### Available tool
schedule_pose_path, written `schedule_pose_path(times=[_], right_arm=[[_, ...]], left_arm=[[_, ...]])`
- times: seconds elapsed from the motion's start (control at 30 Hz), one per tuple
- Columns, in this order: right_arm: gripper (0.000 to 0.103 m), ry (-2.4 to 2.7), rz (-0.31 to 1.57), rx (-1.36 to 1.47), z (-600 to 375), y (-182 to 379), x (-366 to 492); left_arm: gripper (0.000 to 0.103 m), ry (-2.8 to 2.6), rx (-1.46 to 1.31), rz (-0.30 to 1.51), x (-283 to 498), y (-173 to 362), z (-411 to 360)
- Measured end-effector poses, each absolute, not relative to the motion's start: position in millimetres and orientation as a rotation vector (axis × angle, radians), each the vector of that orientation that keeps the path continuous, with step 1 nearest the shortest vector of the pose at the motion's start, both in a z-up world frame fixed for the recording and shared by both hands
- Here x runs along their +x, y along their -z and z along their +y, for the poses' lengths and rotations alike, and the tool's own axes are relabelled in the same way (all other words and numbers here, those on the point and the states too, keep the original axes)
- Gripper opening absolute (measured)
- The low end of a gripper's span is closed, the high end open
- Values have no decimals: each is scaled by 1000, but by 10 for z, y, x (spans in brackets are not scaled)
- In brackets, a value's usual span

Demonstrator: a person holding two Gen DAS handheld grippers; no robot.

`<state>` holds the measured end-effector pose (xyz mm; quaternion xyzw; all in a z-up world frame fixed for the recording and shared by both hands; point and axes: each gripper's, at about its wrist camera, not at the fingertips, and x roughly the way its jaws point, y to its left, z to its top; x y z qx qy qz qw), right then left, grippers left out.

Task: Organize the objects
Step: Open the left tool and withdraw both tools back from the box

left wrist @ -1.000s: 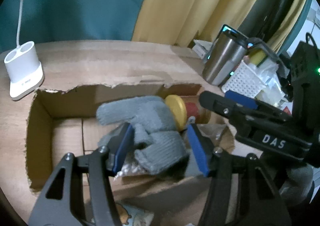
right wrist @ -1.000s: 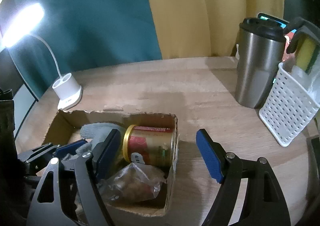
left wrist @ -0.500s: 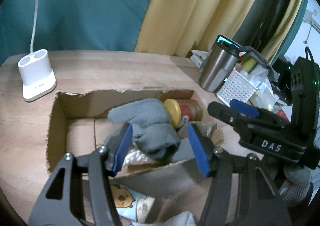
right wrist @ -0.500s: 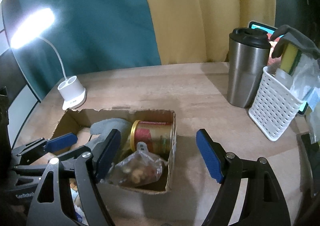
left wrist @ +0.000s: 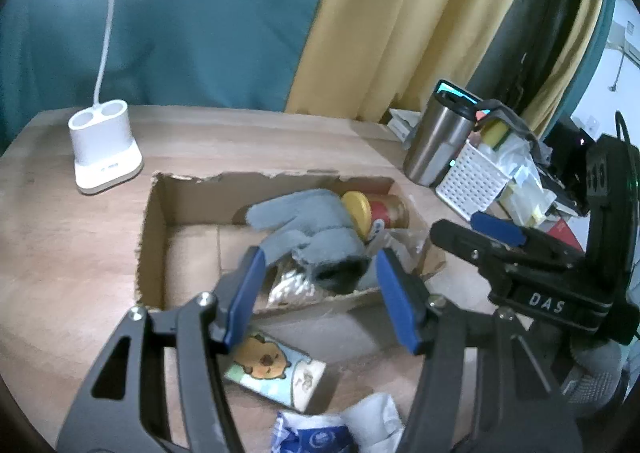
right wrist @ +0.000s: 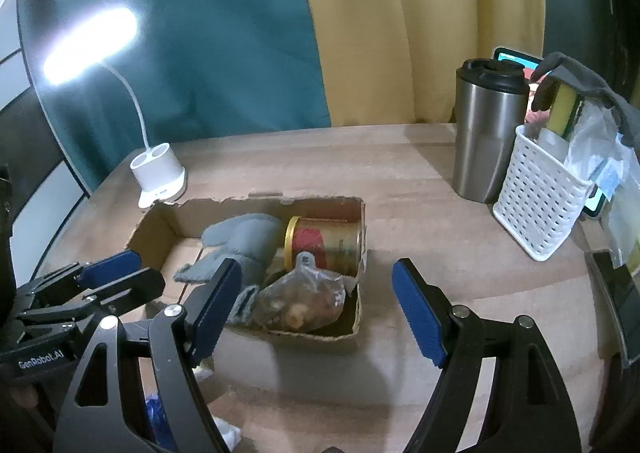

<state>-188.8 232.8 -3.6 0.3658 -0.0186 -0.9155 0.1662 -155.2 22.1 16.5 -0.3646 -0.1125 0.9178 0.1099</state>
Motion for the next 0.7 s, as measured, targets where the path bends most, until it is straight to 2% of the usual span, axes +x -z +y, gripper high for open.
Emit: schedule_pose_path(times=[0.13, 0.17, 0.2, 0.23, 0.7], right_arm=[[80, 2606, -46, 1039, 2303, 32, -1812], [80, 2604, -46, 1040, 2295, 34, -1786], [80, 2603, -45, 1040, 2289, 36, -1767], [80, 2602, -43, 1041, 2281, 41, -1746], [80, 2578, -20, 1060, 2177, 131, -1499]], left_arm=[[62, -2703, -1057, -334, -1477, -180, 189], [65, -2705, -1050, -340, -1449, -182, 177], [73, -2708, -1041, -348, -1416, -186, 162], [73, -2710, -1033, -354, -1393, -190, 149], [74, -2745, -1055, -367, -1093, -111, -23]])
